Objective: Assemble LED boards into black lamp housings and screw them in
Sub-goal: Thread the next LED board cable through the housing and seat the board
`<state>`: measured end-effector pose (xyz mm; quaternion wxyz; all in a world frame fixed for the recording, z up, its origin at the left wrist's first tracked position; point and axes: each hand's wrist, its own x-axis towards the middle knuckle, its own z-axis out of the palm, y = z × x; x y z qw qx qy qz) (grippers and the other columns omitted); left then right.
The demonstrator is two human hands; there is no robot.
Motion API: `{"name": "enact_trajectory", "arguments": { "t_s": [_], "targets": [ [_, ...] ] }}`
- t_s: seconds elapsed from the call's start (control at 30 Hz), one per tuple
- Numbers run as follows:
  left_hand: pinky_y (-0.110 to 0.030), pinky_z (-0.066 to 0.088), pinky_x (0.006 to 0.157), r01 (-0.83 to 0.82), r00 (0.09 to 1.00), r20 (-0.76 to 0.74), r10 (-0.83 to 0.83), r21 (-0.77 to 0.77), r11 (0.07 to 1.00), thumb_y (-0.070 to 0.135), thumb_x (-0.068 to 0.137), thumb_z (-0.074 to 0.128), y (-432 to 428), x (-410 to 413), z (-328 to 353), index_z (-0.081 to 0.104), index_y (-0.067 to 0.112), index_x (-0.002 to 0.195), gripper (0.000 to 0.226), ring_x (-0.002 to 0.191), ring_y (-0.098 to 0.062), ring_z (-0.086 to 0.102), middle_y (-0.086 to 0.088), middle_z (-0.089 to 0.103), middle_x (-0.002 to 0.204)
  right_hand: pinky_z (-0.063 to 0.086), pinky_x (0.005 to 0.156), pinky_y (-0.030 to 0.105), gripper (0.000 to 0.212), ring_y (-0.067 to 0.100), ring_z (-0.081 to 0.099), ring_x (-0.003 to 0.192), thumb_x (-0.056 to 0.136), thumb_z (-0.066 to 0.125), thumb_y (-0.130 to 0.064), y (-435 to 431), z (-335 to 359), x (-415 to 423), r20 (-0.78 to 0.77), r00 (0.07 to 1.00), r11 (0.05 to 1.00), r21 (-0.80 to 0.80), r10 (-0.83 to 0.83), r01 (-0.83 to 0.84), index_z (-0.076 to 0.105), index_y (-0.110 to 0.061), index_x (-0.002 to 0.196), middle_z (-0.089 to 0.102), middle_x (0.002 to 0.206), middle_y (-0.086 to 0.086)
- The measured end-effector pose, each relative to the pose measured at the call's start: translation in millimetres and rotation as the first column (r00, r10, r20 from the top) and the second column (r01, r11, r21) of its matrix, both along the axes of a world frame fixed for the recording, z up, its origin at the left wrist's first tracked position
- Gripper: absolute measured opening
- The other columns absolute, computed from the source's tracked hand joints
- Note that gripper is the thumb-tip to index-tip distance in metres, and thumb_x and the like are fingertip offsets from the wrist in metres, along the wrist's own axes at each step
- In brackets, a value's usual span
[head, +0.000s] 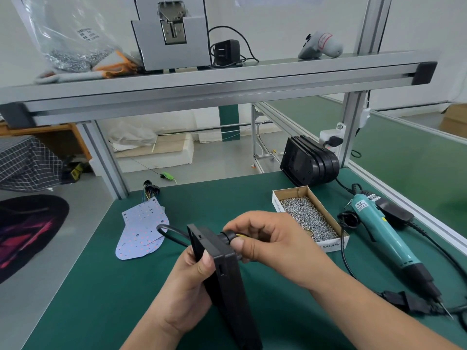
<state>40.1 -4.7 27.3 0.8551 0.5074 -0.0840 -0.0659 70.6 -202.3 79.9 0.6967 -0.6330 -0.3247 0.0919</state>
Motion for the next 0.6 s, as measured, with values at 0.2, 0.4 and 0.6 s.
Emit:
{"name": "enact_trajectory", "arguments": {
  "t_s": [0.2,0.4,0.6],
  "targets": [
    [-0.037,0.062,0.080,0.051,0.996,0.072,-0.048,-0.036,0.998,0.037,0.061,0.102,1,0,8,0.081,0.006,0.107,0.059,0.099,-0.031,0.077,-0.016,0.079,0.102,0.057,0.077,0.021,0.018,0.008,0.074,0.082,0.097,0.070,-0.010,5,2,-3,0.069,0.989,0.986,-0.095,-0.134,0.140,0.079,-0.021,0.108,0.079,0.094,0.003],
    [-0.038,0.062,0.080,-0.048,0.997,0.056,0.047,0.008,0.999,0.041,0.053,0.106,4,2,7,0.082,0.009,0.097,0.059,0.099,-0.035,0.076,-0.020,0.078,0.105,0.054,0.076,0.022,0.015,0.010,0.072,0.090,0.102,0.065,-0.017,3,5,-6,0.363,0.912,0.924,-0.248,-0.191,0.292,0.077,-0.020,0.111,0.074,0.095,-0.005],
    [-0.033,0.059,0.084,-0.034,0.992,0.121,0.026,0.065,0.997,0.035,0.072,0.098,3,-1,10,0.080,0.010,0.100,0.041,0.097,-0.026,0.075,-0.012,0.078,0.101,0.054,0.090,0.026,0.024,0.014,0.071,0.104,0.105,0.061,-0.018,-7,10,-2,0.337,0.933,0.920,-0.313,-0.127,0.238,0.077,-0.019,0.122,0.073,0.104,-0.011]
  ]
}}
